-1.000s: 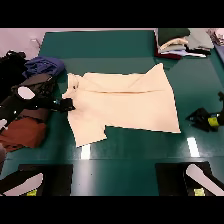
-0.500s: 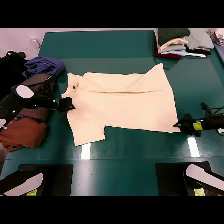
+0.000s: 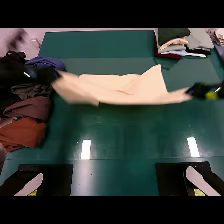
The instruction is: Fold the shirts.
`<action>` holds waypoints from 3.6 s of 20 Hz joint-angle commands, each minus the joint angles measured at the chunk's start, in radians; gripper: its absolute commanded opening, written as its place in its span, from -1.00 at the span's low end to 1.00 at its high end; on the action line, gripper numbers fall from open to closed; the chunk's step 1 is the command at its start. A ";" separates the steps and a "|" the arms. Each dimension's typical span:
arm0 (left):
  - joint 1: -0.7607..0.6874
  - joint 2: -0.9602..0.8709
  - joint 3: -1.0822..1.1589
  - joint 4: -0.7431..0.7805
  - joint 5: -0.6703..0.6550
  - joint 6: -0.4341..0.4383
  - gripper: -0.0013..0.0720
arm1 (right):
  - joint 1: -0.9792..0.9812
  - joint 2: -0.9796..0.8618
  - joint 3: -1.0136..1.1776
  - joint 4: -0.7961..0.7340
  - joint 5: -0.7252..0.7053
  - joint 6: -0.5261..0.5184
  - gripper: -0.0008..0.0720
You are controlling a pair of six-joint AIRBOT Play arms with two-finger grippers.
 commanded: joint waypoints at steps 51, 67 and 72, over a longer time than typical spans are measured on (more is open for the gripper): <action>0.058 -0.491 -0.048 0.302 -0.223 -0.090 0.66 | 0.130 -0.358 0.227 -0.256 0.196 0.127 0.21; 0.057 0.103 -0.902 0.000 -0.042 -0.127 0.66 | 0.130 -0.083 -0.007 -0.209 0.101 0.128 0.21; 0.058 0.103 -0.913 -0.004 -0.002 -0.126 -0.61 | 0.128 -0.083 -0.012 -0.217 0.105 0.127 0.21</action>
